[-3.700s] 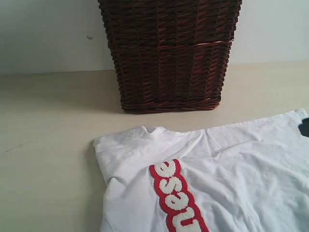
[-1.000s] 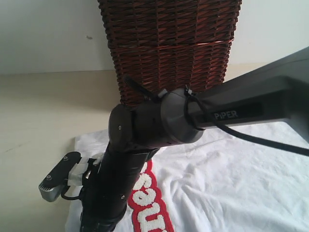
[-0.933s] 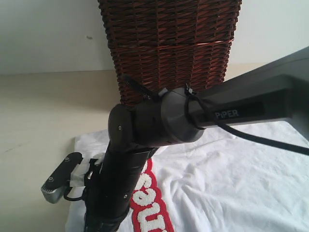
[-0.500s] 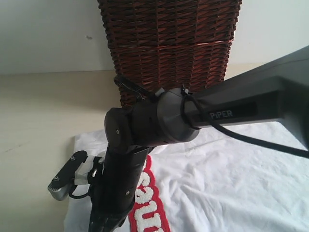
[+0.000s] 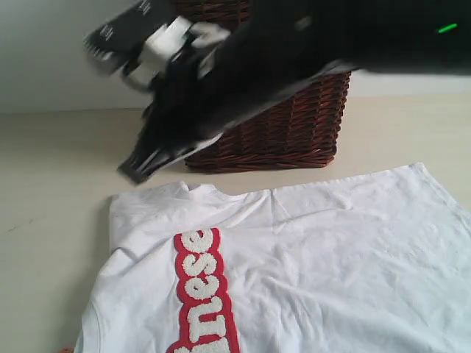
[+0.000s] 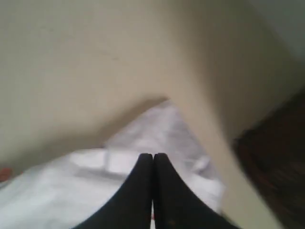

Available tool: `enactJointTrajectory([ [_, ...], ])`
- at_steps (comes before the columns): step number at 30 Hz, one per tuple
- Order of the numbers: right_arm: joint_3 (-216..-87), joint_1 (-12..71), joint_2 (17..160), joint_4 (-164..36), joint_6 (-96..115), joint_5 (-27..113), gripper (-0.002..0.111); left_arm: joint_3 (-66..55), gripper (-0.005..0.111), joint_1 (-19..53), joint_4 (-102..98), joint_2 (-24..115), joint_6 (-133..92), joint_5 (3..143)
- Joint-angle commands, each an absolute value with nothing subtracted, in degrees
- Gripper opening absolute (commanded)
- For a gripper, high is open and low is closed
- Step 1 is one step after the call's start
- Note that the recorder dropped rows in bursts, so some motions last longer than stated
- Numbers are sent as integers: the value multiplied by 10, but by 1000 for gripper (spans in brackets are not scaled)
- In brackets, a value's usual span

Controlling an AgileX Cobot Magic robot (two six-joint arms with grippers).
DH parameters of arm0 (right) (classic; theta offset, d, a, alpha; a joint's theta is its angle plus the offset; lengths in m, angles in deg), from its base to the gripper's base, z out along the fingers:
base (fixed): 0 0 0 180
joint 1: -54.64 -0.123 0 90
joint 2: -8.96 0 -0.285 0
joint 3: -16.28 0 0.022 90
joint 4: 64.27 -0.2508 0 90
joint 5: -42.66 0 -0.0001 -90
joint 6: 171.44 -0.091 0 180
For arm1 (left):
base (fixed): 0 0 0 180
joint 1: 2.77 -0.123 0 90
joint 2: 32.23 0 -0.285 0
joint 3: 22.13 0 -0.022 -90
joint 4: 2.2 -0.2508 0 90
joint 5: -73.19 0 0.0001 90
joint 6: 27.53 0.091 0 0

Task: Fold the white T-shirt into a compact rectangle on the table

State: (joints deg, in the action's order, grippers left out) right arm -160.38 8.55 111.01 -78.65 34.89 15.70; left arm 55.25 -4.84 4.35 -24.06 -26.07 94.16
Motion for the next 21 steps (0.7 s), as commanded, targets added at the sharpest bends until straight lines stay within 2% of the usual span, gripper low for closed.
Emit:
enactJointTrajectory([
  [1,-1502,200,896,-599,194,264,6,551,0,-49,45,-244,-263,937],
  [5,-1387,357,732,-583,46,585,10,551,0,-49,45,-244,-263,937],
  [7,-1333,422,662,-583,44,659,12,551,0,-49,45,-244,-263,937],
  [9,-1278,484,588,-583,72,640,15,551,0,-49,45,-244,-263,937],
  [13,-1173,562,465,-605,108,494,18,551,0,-49,45,-244,-263,937],
  [15,-1111,573,412,-625,99,454,20,551,0,-49,45,-244,-263,937],
  [21,-943,574,317,-618,153,478,23,551,0,-49,45,-244,-263,937],
])
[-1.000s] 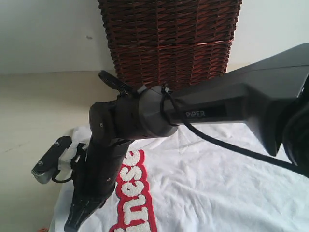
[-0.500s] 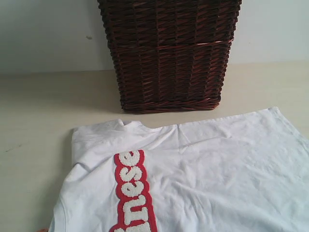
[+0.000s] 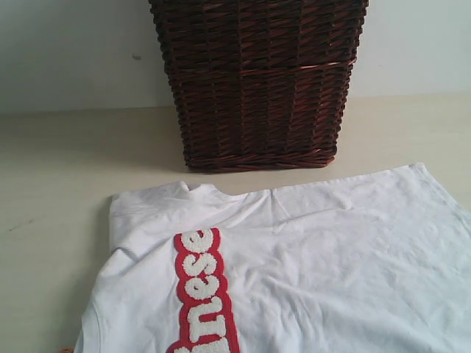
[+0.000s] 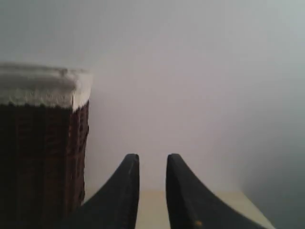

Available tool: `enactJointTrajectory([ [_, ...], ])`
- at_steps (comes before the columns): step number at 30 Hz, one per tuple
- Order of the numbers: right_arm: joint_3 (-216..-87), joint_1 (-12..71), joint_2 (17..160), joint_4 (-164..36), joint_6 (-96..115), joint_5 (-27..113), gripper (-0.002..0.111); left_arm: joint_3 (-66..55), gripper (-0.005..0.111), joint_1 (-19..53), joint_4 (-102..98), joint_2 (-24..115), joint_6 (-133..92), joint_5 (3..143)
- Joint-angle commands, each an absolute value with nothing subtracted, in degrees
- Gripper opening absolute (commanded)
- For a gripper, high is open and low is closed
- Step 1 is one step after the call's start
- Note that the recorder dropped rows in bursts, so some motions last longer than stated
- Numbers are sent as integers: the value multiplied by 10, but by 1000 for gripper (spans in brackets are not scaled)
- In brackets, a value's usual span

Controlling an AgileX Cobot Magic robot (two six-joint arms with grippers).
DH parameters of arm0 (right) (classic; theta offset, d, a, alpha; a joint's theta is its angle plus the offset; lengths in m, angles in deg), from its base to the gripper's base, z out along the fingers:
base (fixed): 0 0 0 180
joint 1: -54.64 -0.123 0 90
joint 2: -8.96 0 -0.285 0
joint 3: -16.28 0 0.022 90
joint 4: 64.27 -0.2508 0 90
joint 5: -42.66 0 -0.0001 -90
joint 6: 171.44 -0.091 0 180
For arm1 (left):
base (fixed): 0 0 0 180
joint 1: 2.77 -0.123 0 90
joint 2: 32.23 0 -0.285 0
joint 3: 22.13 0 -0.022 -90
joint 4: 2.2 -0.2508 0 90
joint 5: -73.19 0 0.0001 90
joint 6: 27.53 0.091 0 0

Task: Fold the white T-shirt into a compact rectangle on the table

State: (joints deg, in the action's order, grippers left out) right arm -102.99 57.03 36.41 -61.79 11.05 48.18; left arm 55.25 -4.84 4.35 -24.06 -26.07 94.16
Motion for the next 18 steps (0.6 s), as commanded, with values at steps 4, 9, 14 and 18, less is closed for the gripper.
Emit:
enactJointTrajectory([
  [4,-896,574,287,-635,159,403,23,551,0,-49,45,-244,-263,937],
  [9,-892,574,274,-663,160,277,23,551,0,-49,45,-244,-263,937],
  [14,-892,578,270,-655,162,252,23,551,0,-49,45,-244,-263,937],
  [18,-865,577,265,-596,61,300,23,551,0,-49,45,-244,-263,937],
])
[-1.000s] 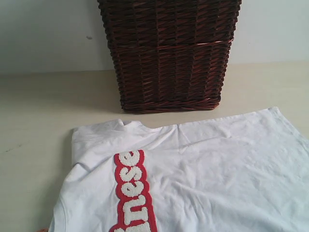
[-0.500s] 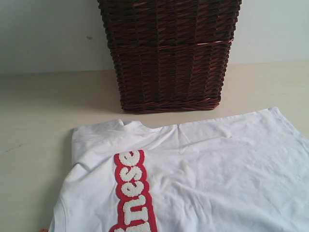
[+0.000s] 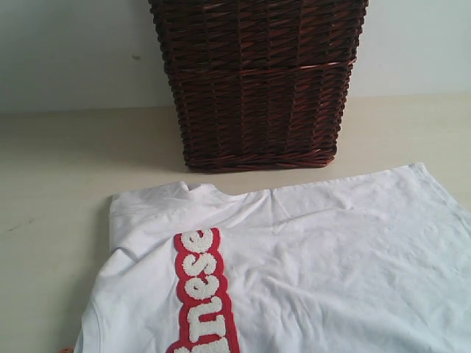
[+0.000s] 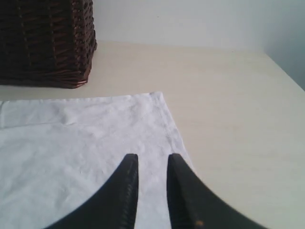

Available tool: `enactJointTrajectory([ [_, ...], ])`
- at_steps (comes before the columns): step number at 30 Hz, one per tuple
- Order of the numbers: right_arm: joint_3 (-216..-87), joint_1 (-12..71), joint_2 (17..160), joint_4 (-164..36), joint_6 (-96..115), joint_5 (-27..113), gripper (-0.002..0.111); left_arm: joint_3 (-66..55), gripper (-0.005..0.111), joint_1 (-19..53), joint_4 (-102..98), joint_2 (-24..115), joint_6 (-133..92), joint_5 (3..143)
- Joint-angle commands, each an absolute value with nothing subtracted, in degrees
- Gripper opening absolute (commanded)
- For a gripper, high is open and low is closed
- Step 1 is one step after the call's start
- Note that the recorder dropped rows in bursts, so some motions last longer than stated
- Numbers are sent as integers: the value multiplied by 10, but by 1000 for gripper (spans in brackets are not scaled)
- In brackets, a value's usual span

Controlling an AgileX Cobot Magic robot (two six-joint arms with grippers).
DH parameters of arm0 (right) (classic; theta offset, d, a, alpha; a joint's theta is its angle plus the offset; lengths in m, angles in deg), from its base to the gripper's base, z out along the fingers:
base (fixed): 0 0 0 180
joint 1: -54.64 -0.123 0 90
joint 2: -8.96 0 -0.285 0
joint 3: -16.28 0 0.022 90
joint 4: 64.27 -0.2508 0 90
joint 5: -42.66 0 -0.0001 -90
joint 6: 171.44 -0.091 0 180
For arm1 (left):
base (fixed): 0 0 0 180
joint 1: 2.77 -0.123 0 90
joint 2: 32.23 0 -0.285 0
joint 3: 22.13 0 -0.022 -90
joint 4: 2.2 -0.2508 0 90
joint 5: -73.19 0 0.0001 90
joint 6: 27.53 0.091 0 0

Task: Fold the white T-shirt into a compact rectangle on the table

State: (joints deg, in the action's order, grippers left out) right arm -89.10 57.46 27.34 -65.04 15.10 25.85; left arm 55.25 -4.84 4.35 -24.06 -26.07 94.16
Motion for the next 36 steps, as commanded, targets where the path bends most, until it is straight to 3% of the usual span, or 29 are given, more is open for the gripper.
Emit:
enactJointTrajectory([
  [1,-865,577,258,-557,4,335,23,551,0,-49,45,-244,-263,937],
  [7,-865,560,167,-506,-61,284,23,551,0,-49,45,-244,-263,937],
  [28,-865,560,167,-520,-21,287,23,551,0,-48,45,-237,-263,935],
  [32,-865,560,167,-520,-21,287,23,461,0,-47,-22,-72,-263,948],
  [36,-865,560,167,-520,-21,287,23,302,0,-45,-75,179,-257,1037],
])
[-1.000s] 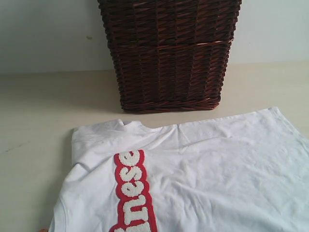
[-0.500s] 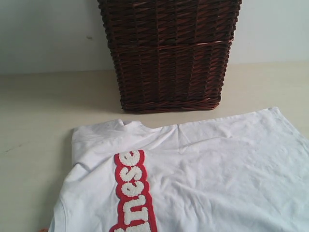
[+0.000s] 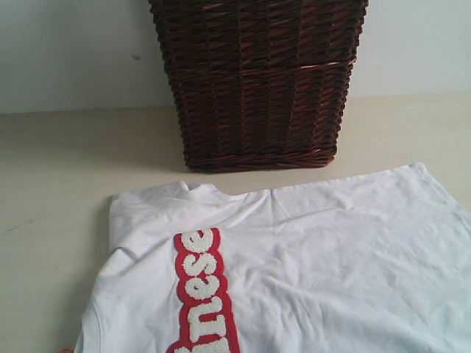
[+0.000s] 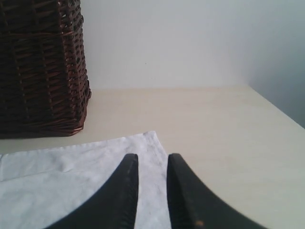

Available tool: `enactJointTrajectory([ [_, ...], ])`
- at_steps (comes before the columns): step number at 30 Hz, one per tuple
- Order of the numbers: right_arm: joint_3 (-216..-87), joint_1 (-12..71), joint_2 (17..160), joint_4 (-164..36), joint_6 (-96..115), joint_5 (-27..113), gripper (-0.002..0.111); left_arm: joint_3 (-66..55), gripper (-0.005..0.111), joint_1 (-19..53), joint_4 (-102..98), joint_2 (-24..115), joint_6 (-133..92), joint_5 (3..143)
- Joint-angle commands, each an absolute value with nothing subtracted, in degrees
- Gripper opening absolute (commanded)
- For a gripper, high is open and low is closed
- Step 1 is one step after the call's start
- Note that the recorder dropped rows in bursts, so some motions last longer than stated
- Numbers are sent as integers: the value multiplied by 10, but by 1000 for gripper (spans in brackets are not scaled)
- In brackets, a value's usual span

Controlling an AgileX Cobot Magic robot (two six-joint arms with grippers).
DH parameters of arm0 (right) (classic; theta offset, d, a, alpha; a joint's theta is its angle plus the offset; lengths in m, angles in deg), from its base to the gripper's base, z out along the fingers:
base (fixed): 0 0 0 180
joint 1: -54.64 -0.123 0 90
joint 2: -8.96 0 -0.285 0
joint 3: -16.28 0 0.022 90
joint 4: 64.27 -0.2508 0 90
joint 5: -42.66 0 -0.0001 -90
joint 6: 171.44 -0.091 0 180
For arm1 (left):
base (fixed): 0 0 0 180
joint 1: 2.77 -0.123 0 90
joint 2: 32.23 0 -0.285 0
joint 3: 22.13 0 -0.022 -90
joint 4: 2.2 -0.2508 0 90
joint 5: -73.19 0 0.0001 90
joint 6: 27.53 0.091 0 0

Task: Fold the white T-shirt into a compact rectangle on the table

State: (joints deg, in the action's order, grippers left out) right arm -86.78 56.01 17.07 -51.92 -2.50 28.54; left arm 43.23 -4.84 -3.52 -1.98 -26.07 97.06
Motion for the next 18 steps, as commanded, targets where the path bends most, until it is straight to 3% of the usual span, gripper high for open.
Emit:
enactJointTrajectory([
  [1,-865,560,167,-520,-21,287,23,262,0,-45,-75,234,-245,1063],
  [8,-865,560,167,-520,-21,287,23,89,0,-45,33,451,-89,1202],
  [18,-865,560,167,-520,-21,287,23,65,0,-45,336,494,226,1237],
])
